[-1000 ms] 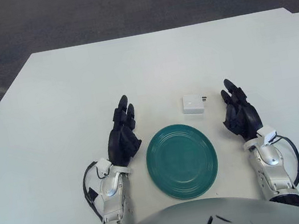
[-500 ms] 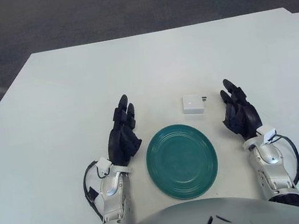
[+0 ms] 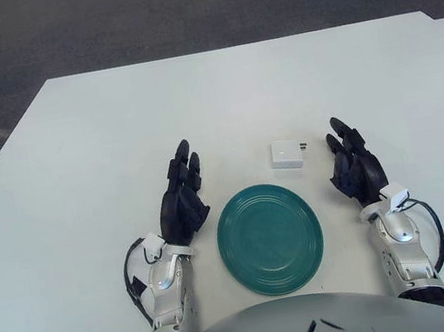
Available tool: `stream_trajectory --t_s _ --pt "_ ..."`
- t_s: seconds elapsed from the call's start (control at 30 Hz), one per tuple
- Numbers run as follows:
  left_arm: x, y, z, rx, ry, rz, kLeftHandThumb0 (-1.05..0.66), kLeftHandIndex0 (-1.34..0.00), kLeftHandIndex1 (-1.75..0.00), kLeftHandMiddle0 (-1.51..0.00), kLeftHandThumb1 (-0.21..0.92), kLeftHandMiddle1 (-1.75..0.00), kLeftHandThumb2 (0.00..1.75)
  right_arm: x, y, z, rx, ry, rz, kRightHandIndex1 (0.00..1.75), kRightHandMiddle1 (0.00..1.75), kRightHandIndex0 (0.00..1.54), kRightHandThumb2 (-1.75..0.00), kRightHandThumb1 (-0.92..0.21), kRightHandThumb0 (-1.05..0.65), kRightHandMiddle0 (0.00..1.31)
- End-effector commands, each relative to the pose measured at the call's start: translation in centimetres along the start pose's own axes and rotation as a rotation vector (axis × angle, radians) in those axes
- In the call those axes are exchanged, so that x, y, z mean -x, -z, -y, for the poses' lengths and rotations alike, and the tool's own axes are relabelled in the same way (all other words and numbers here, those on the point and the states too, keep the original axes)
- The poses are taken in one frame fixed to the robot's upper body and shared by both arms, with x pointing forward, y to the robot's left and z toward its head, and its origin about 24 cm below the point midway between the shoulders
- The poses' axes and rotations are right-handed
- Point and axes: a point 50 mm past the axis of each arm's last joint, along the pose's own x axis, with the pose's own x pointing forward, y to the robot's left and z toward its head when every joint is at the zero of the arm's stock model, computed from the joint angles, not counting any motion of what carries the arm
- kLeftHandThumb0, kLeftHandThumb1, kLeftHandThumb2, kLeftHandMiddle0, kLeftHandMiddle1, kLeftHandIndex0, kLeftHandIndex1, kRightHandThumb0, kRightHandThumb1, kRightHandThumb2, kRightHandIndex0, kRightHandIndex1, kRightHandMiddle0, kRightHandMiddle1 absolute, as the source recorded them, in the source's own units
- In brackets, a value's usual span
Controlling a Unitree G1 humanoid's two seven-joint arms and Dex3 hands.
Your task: Put the charger into the plate.
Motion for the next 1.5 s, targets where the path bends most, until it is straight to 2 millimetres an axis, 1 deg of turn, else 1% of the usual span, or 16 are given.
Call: stream_trajectory --t_s 0.0,0.07,0.17,0.2,0.27,0.37,0.47,0.53,0.63,0.67,0.77,0.87,1.07,1.17,1.47 --pt "1.9 2.2 0.1 0.052 -0.058 -0.098 -1.00 0.00 -0.16 -0.03 0.92 0.00 1.01 -0.1 0.0 -0.2 -0.006 0.001 -0.017 0.01 0.31 0.14 -0.88 -0.92 -0.80 0.00" --pt "1.9 2.3 0.0 0.049 -0.061 -0.098 -1.00 0.00 -0.16 -0.03 0.92 0.00 1.02 -0.5 -0.7 0.3 0.007 0.015 -0.005 0.01 0.33 0.15 -0.88 -0.92 -0.79 0.00" --pt "1.8 2.3 0.0 0.050 -0.066 -0.097 -1.01 0.00 -0.17 -0.03 0.92 0.00 1.02 -2.5 -2.4 2.1 0.075 0.052 0.036 0.01 0.34 0.15 -0.88 -0.92 -0.77 0.00" --pt "1.8 2.3 0.0 0.050 -0.067 -0.096 -1.01 0.00 -0.17 -0.03 0.92 0.00 1.02 -2.9 -2.8 2.4 0.093 0.059 0.046 0.01 0.33 0.15 -0.87 -0.92 -0.77 0.00" --pt "1.7 2.4 0.0 0.052 -0.067 -0.096 -1.01 0.00 -0.17 -0.03 0.92 0.00 1.02 -4.1 -4.3 2.4 0.179 0.063 0.099 0.00 0.32 0.13 -0.86 -0.92 -0.79 0.00" --pt "1.6 2.6 0.1 0.064 -0.066 -0.094 -1.01 0.00 -0.17 -0.03 0.92 0.00 1.02 -5.8 -6.8 1.1 0.360 0.033 0.194 0.00 0.32 0.11 -0.83 -0.92 -0.82 0.00" --pt "1.5 2.7 0.1 0.074 -0.066 -0.091 -1.01 0.00 -0.17 -0.03 0.92 0.00 1.02 -6.8 -8.5 -0.1 0.527 -0.019 0.248 0.00 0.35 0.09 -0.77 -0.92 -0.88 0.00" --pt "1.4 2.7 0.2 0.076 -0.066 -0.090 -1.01 0.00 -0.17 -0.03 0.92 0.00 1.01 -7.1 -8.9 -0.3 0.571 -0.029 0.257 0.00 0.35 0.08 -0.75 -0.92 -0.91 0.00" --pt "1.2 3.0 0.3 0.097 -0.058 -0.087 -1.01 0.00 -0.18 -0.04 0.92 -0.01 1.02 -7.9 -9.8 -2.8 0.771 -0.109 0.315 0.00 0.37 0.06 -0.71 -0.92 -0.96 0.00" --pt "1.2 3.1 0.4 0.101 -0.056 -0.087 -1.01 0.00 -0.18 -0.04 0.92 -0.01 1.02 -8.0 -10.0 -3.3 0.819 -0.124 0.326 0.00 0.37 0.05 -0.70 -0.92 -0.98 0.00" --pt "1.1 3.3 0.6 0.093 -0.056 -0.082 -1.01 0.00 -0.19 -0.04 0.92 -0.01 1.02 -8.9 -9.2 -5.1 1.040 -0.204 0.321 0.00 0.38 0.04 -0.69 -0.92 -1.02 0.00" --pt "1.1 3.4 0.7 0.069 -0.055 -0.074 -1.00 0.00 -0.21 -0.05 0.92 -0.01 1.04 -9.8 -8.2 -6.4 1.175 -0.284 0.302 0.00 0.36 0.02 -0.69 -0.92 -1.04 0.00" --pt "1.1 3.5 0.7 0.032 -0.055 -0.064 -0.99 0.00 -0.25 -0.06 0.92 -0.01 1.07 -10.5 -7.3 -7.6 1.269 -0.352 0.281 0.00 0.30 0.00 -0.68 -0.92 -1.05 0.00" --pt "1.4 3.2 0.5 -0.013 -0.061 -0.063 -0.99 0.00 -0.26 -0.06 0.92 -0.01 1.07 -10.9 -6.0 -8.2 1.312 -0.418 0.244 0.00 0.23 0.00 -0.67 -0.92 -1.04 0.00" --pt "1.4 3.2 0.6 0.004 -0.058 -0.066 -0.98 0.00 -0.23 -0.06 0.92 0.00 1.07 -11.4 -4.3 -8.7 1.363 -0.483 0.199 0.00 0.14 0.00 -0.64 -0.92 -1.00 0.00"
